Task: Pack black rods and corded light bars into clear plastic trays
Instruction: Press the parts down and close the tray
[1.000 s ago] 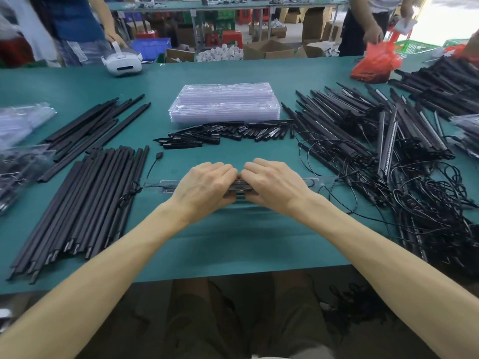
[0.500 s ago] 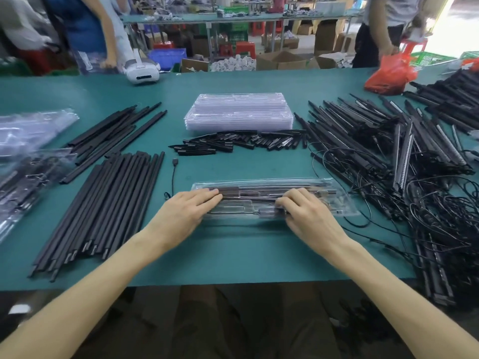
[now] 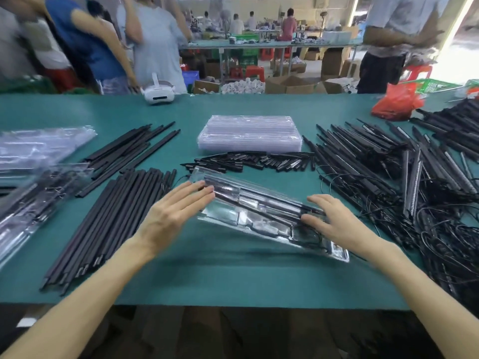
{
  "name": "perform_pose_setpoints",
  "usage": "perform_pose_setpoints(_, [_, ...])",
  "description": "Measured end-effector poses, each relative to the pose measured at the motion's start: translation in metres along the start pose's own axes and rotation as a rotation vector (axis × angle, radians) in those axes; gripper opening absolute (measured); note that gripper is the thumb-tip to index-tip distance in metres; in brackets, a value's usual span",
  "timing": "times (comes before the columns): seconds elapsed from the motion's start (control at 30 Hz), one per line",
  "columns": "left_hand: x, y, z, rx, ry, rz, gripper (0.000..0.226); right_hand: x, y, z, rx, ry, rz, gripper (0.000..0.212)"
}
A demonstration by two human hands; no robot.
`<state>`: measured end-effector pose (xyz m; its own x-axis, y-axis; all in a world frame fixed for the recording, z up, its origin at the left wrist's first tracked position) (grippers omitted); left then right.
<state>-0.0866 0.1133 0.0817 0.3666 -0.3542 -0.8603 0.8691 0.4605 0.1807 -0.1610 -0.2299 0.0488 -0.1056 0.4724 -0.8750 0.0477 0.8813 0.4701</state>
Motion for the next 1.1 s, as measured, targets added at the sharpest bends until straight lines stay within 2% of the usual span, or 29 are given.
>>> perform_pose_setpoints(0.17, [-0.012,0.014,0.009,-0.037,-0.087,-0.016,0.052,-0.014,0.004,0.005,-0.018,-0.102,0.041,0.06])
perform_pose_setpoints(0.23, [-0.017,0.02,0.012,-0.057,-0.121,-0.041,0.058,-0.011,0.008,0.007,0.015,-0.076,-0.01,0.054])
perform_pose_setpoints(0.3, [-0.022,0.025,0.016,-0.078,-0.148,-0.075,0.053,-0.009,0.01,0.007,0.045,-0.039,0.004,0.048])
perform_pose_setpoints(0.37, [-0.024,0.029,0.018,-0.108,-0.174,-0.097,0.048,-0.009,0.009,0.004,0.053,-0.005,0.135,0.05])
perform_pose_setpoints(0.43, [-0.023,0.034,0.02,-0.164,-0.182,-0.107,0.052,-0.008,0.011,0.0,0.055,0.049,0.257,0.056])
perform_pose_setpoints(0.6, [0.004,0.05,0.025,-0.445,-0.113,-0.205,0.059,0.0,0.018,-0.01,0.057,0.244,0.401,0.06])
perform_pose_setpoints(0.67, [0.018,0.058,0.023,-0.581,-0.131,-0.329,0.058,0.003,0.022,-0.017,0.033,0.332,0.5,0.055])
perform_pose_setpoints(0.73, [0.027,0.064,0.018,-0.673,-0.187,-0.402,0.061,0.007,0.025,-0.028,0.022,0.417,0.697,0.046])
perform_pose_setpoints(0.8, [0.034,0.066,0.014,-0.699,-0.22,-0.407,0.063,0.014,0.025,-0.039,0.032,0.513,0.895,0.037])
perform_pose_setpoints(0.9, [0.04,0.071,0.012,-0.757,-0.25,-0.524,0.066,0.029,0.026,-0.056,-0.027,0.632,0.988,0.034])
perform_pose_setpoints(1.0, [0.044,0.07,0.011,-0.807,-0.285,-0.565,0.061,0.051,0.021,-0.071,0.018,0.674,1.097,0.037])
perform_pose_setpoints(1.07, [0.05,0.068,0.009,-0.847,-0.29,-0.576,0.052,0.059,0.021,-0.078,-0.007,0.683,1.164,0.038])
perform_pose_setpoints(1.1, [0.055,0.067,0.007,-0.893,-0.285,-0.591,0.056,0.06,0.024,-0.08,-0.035,0.678,1.216,0.04])
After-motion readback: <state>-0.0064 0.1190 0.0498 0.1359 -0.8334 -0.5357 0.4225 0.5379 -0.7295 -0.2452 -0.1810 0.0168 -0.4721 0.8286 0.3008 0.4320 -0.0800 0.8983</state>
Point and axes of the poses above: each hand's wrist, its own z-axis towards the middle knuckle, its own x-axis out of the palm, y = z × x, the point moved 6 cm from there along z, towards the middle knuckle, and after that the axes turned 10 degrees about y, right-handed, at the moved point
